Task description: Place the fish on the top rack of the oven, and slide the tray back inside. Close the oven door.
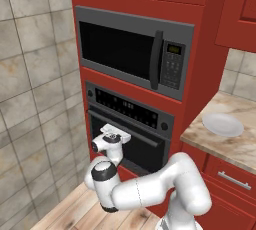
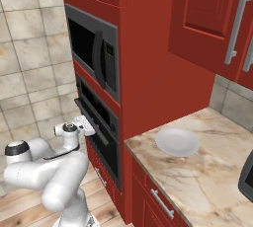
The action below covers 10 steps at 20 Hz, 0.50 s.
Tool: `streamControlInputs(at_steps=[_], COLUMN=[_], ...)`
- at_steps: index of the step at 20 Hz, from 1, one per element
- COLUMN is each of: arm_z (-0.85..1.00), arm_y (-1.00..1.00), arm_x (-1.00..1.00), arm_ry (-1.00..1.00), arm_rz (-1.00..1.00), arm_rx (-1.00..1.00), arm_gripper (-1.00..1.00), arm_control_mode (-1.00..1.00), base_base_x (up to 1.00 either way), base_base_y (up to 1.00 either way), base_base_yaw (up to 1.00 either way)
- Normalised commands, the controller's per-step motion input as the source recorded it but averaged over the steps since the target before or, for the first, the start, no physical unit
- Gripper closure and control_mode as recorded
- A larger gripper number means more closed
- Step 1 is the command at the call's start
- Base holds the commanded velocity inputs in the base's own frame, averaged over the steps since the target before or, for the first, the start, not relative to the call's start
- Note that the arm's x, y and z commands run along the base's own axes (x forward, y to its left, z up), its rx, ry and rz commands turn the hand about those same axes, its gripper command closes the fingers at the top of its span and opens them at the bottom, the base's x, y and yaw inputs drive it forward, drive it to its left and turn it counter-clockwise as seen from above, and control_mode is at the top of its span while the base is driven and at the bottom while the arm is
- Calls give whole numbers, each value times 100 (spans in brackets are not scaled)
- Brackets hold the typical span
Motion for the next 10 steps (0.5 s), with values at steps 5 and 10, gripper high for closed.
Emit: streamControlInputs(at_steps=[5, 10], arm_z=[-22, -14], arm_y=[-94, -79], arm_x=[0, 0], arm_ry=[1, 2], arm_rz=[-16, -14], arm_rx=[10, 3], arm_gripper=[-100, -100], arm_control_mode=[-100, -100], base_base_x=[0, 0], base_base_y=[0, 0], base_base_yaw=[0, 0])
